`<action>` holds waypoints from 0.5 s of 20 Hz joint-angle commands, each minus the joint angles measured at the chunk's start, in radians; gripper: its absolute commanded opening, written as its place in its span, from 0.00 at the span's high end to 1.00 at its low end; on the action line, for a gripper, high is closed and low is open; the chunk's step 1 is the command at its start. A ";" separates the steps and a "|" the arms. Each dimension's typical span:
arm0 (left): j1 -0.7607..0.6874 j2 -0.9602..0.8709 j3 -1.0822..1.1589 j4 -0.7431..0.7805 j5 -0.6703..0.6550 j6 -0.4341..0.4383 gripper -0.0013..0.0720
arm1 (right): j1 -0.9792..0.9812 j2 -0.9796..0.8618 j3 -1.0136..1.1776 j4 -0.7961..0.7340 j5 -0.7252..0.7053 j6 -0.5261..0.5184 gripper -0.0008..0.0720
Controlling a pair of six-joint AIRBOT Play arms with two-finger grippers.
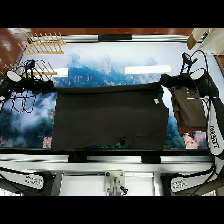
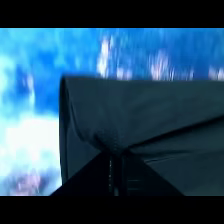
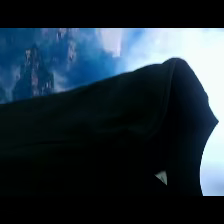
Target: Fold the shirts.
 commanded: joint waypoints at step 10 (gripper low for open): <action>0.006 -0.036 -0.071 0.018 -0.303 0.010 0.93 | 0.034 -0.026 -0.063 -0.264 0.241 0.250 0.89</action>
